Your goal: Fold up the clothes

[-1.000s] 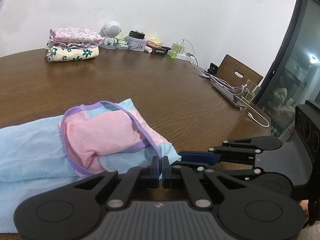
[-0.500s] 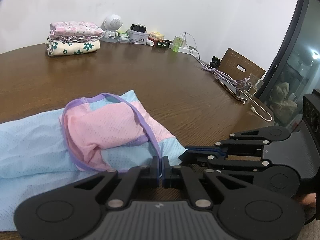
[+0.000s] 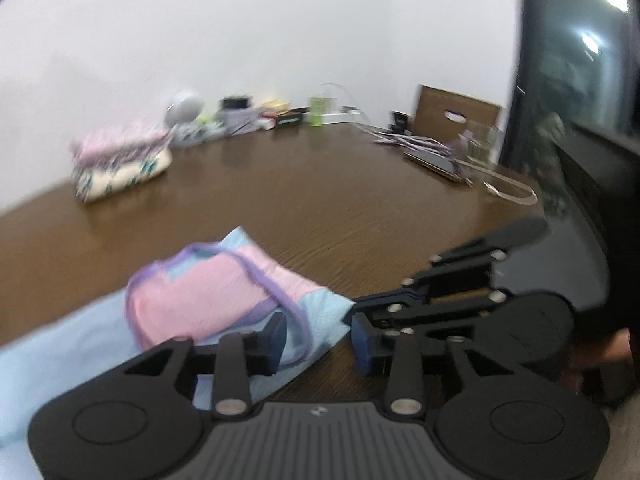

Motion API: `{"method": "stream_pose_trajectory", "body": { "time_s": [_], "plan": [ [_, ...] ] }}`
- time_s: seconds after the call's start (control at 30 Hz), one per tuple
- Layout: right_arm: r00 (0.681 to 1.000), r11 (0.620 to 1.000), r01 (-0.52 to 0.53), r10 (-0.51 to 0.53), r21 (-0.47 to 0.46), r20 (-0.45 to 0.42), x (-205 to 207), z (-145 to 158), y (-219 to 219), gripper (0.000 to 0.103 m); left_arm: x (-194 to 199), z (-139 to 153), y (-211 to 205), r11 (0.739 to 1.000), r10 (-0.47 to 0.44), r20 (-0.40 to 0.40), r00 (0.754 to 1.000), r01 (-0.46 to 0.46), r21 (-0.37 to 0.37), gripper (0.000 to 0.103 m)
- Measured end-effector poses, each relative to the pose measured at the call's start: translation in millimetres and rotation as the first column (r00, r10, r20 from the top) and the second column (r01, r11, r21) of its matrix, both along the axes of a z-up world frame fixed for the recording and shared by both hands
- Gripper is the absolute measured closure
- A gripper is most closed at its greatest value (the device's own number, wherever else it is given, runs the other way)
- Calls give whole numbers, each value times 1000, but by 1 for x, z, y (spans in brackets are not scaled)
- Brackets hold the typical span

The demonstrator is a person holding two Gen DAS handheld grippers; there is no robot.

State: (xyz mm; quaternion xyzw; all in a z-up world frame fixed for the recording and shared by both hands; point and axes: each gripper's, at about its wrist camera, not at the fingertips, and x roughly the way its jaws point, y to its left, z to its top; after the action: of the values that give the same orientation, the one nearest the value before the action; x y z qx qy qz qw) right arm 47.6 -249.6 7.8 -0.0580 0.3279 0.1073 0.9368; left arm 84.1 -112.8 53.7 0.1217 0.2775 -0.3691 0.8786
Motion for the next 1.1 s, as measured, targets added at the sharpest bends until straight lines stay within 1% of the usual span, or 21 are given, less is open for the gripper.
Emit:
{"method": "stream_pose_trajectory", "body": {
  "time_s": [0.1, 0.17, 0.3, 0.5, 0.6, 0.7, 0.77, 0.8, 0.87, 0.9, 1.0, 1.07, 1.1],
  "plan": [
    [1000, 1000, -3, 3, -10, 3, 0, -1, -1, 102, -5, 2, -11, 993, -68, 93, 993, 59, 102, 71],
    [1000, 1000, -8, 8, -5, 1, 0, 0, -3, 102, -6, 1, -17, 981, -118, 134, 984, 95, 169, 71],
    [1000, 999, -25, 25, 19, 12, 0, 6, -7, 102, -9, -8, -29, 945, -217, 159, 963, 166, 280, 70],
    [998, 999, -48, 48, -4, 32, 2, 10, -3, 102, -11, -22, -51, 903, -252, 233, 939, 142, 406, 71],
    [998, 999, -48, 48, 1, 36, 1, 11, -3, 102, -13, -29, -58, 880, -283, 246, 927, 149, 450, 71],
    [998, 999, -49, 49, 8, 35, 0, 14, -4, 102, -17, -35, -62, 858, -309, 279, 909, 140, 494, 75],
    [998, 999, -48, 48, 11, 32, -1, 14, -4, 102, -20, -38, -65, 842, -324, 300, 897, 129, 523, 80],
    [998, 999, -48, 48, 13, 30, -1, 15, -4, 102, -20, -40, -67, 836, -328, 307, 893, 122, 536, 82],
    [999, 999, -48, 47, 20, 27, -1, 15, -4, 102, -22, -43, -70, 823, -333, 319, 887, 108, 558, 89],
    [999, 999, -47, 46, 26, 26, -1, 16, -4, 102, -22, -45, -71, 817, -335, 328, 883, 99, 569, 91],
    [999, 997, -40, 38, 61, 19, -2, 17, -8, 102, -24, -48, -74, 811, -326, 348, 879, 70, 582, 93],
    [1000, 994, -26, 25, 102, 15, -2, 18, -12, 102, -24, -47, -74, 820, -311, 357, 881, 58, 570, 96],
    [1000, 988, -7, 6, 153, 10, -2, 19, -19, 100, -24, -46, -74, 827, -298, 360, 884, 51, 560, 96]
  ]
}}
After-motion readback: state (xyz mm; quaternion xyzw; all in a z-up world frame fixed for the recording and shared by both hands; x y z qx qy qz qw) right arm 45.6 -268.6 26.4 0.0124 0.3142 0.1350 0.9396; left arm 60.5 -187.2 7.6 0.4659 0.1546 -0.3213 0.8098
